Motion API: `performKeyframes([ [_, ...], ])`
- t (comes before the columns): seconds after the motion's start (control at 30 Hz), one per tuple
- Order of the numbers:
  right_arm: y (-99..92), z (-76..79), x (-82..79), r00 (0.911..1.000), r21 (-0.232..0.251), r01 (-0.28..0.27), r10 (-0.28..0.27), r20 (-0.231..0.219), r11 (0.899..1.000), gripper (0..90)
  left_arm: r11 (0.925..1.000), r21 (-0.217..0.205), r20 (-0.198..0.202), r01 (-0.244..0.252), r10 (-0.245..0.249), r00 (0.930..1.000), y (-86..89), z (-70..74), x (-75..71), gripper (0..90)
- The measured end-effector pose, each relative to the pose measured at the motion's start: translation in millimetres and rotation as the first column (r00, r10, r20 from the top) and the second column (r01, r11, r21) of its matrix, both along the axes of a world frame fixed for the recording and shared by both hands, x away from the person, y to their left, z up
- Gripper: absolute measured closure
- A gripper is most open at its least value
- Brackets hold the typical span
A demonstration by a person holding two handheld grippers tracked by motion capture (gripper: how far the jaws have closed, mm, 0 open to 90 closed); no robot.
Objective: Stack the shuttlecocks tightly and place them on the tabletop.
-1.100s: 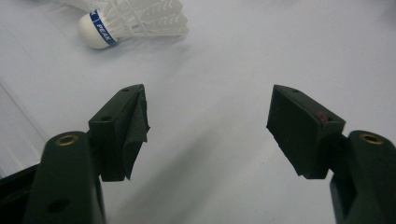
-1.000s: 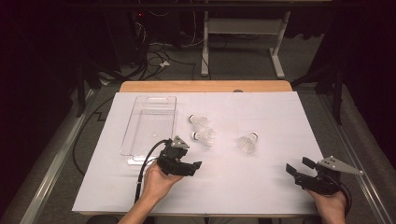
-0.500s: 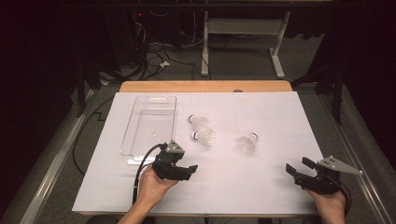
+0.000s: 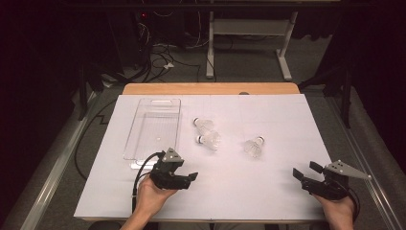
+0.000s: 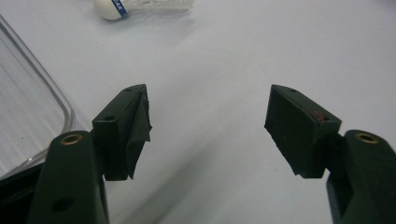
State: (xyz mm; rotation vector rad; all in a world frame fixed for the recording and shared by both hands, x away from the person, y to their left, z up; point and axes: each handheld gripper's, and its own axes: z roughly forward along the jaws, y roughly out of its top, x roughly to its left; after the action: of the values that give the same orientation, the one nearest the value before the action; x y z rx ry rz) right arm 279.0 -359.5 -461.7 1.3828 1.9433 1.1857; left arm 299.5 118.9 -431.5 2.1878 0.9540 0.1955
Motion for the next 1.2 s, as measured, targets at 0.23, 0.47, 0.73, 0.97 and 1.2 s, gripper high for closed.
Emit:
performKeyframes([
  [0.23, 0.2, -0.2, 0.4, 1.0000, -0.002, -0.001, 0.001, 0.000, 1.000, 24.8, 1.0000, -0.005, 0.006, -0.007, 0.007, 1.0000, 8.2, -0.9, -4.6, 31.9],
  [0.47, 0.2, -0.3, 0.5, 1.0000, -0.001, -0.001, 0.001, -0.002, 1.000, 24.8, 0.9998, -0.008, 0.013, -0.020, 0.020, 0.9997, 17.9, -3.7, -10.6, 32.0],
  [0.73, 0.7, -0.3, 0.6, 1.0000, -0.004, 0.000, 0.000, -0.001, 1.000, 24.8, 0.9986, -0.010, 0.029, -0.051, 0.051, 0.9983, 30.5, -5.2, -15.8, 32.1],
  [0.97, 1.3, -0.2, 0.4, 1.0000, -0.005, 0.000, 0.000, -0.003, 1.000, 24.8, 0.9975, -0.011, 0.044, -0.070, 0.070, 0.9965, 39.9, -4.9, -20.4, 31.8],
  [1.2, 0.9, -0.4, 0.6, 1.0000, -0.004, 0.001, -0.001, -0.003, 1.000, 24.8, 0.9953, -0.008, 0.046, -0.097, 0.097, 0.9943, 51.3, -6.0, -24.9, 31.3],
])
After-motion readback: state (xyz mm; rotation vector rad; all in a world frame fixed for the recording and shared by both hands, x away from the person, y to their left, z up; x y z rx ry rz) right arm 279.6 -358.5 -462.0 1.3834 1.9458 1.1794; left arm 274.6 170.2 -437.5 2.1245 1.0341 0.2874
